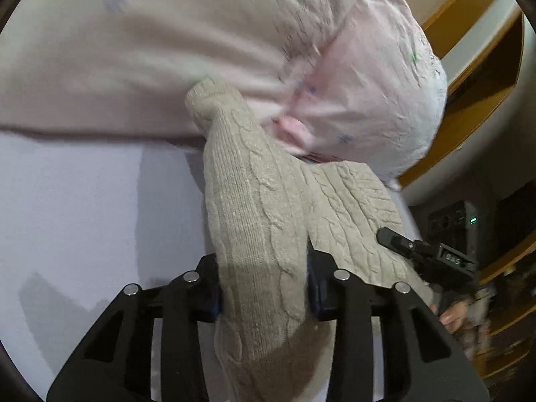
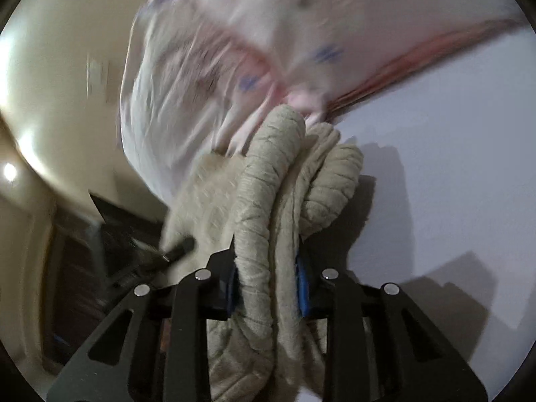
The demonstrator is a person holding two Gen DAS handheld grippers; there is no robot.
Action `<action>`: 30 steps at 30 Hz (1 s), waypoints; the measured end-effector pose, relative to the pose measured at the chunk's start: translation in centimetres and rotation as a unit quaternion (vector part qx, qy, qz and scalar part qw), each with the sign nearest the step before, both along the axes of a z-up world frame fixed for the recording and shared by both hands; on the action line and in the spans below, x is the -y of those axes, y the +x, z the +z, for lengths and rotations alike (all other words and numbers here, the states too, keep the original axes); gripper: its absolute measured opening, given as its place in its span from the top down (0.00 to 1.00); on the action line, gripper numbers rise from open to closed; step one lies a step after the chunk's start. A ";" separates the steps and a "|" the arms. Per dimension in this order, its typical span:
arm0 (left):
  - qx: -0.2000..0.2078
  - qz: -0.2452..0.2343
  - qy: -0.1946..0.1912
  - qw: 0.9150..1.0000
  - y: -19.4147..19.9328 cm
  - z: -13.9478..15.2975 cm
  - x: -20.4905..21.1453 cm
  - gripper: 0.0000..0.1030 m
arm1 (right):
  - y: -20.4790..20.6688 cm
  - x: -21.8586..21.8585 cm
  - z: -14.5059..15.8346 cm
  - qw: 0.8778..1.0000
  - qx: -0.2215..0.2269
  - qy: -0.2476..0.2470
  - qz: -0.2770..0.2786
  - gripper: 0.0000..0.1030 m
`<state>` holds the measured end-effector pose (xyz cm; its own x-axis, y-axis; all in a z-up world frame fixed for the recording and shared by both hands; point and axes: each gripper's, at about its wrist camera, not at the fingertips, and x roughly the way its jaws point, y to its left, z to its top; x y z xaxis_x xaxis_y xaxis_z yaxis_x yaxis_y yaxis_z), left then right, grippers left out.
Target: Fold small clothes
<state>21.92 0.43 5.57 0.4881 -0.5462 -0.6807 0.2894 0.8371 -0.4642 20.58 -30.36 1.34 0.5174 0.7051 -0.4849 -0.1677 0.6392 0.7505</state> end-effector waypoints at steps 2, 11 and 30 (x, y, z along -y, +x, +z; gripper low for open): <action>0.001 0.042 0.073 0.996 0.1 -0.2 -1.5 0.53 | 0.6 -2.3 -0.6 0.997 -0.013 -0.079 0.008 0.65; 0.120 0.022 0.084 0.989 -6.6 3.5 -0.3 0.45 | -1.8 -3.9 2.4 0.979 0.036 -0.198 -0.037 0.80; 0.097 0.002 0.081 0.992 -11.0 -0.3 0.5 0.42 | -7.9 -6.9 0.8 0.973 0.043 -0.223 -0.037 0.68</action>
<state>10.96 -0.10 5.28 0.6204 -0.4351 -0.6526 0.3565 0.8975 -0.2596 12.71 -23.48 2.16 0.6112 0.3934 -0.6868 -0.1583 0.9109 0.3810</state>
